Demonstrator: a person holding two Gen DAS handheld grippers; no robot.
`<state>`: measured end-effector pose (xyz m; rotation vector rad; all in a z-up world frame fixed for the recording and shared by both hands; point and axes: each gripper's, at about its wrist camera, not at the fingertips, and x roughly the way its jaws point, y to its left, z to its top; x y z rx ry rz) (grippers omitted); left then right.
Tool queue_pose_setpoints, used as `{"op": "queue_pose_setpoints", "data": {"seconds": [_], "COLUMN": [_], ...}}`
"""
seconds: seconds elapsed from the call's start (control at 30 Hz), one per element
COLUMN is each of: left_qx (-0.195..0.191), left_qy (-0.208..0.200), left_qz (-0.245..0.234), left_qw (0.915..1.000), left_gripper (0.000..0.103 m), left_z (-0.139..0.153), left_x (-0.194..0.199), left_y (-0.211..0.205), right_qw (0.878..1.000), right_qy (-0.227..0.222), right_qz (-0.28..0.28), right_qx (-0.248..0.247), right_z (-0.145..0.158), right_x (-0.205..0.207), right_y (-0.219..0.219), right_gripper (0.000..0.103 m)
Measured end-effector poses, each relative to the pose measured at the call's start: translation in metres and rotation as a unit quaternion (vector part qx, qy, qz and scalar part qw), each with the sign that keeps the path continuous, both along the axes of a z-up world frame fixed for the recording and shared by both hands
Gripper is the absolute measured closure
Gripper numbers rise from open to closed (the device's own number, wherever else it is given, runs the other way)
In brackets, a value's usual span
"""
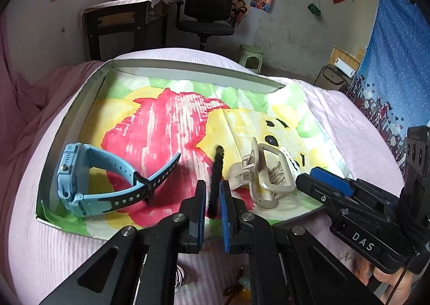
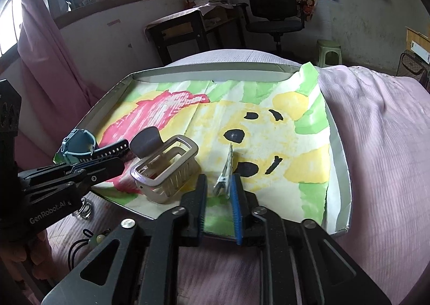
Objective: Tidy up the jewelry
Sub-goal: 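Lower the hair tie and silver clip into the box and open both tools, then withdraw both tools from the box back over the remaining jewelry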
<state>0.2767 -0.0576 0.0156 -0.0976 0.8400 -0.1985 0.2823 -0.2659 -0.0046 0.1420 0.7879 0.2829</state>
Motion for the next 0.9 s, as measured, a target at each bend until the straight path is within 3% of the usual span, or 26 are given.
{"op": "queue_pose_setpoints", "data": {"seconds": [0.07, 0.13, 0.33, 0.43, 0.5, 0.7, 0.9], "left_qx": [-0.01, -0.017, -0.033, -0.039, -0.039, -0.035, -0.03], "left_qy": [-0.012, -0.03, -0.07, -0.102, -0.122, -0.16, -0.191], "left_qz": [0.002, 0.006, 0.014, 0.024, 0.025, 0.034, 0.042], "left_qw": [0.9999, 0.9994, 0.9969, 0.9937, 0.9914, 0.9859, 0.9802], "left_gripper": [0.074, 0.051, 0.041, 0.022, 0.017, 0.003, 0.001], "left_z": [0.003, 0.007, 0.017, 0.024, 0.029, 0.037, 0.036], "left_x": [-0.008, -0.017, -0.046, -0.067, -0.079, -0.11, -0.143], "left_y": [0.003, 0.006, 0.015, 0.022, 0.024, 0.03, 0.038], "right_qw": [1.0, 1.0, 0.996, 0.994, 0.992, 0.985, 0.979], "right_qy": [-0.007, -0.018, -0.076, -0.101, -0.115, -0.162, -0.194], "right_qz": [-0.005, -0.009, -0.035, -0.044, -0.047, -0.047, -0.051], "right_qx": [0.003, 0.005, 0.019, 0.029, 0.032, 0.037, 0.037], "right_z": [0.002, 0.006, 0.024, 0.034, 0.038, 0.053, 0.058], "right_x": [-0.004, -0.01, -0.042, -0.06, -0.071, -0.104, -0.139], "right_y": [-0.002, -0.007, -0.024, -0.032, -0.034, -0.032, -0.032], "right_gripper": [0.07, 0.065, 0.046, 0.035, 0.025, 0.007, 0.001]}}
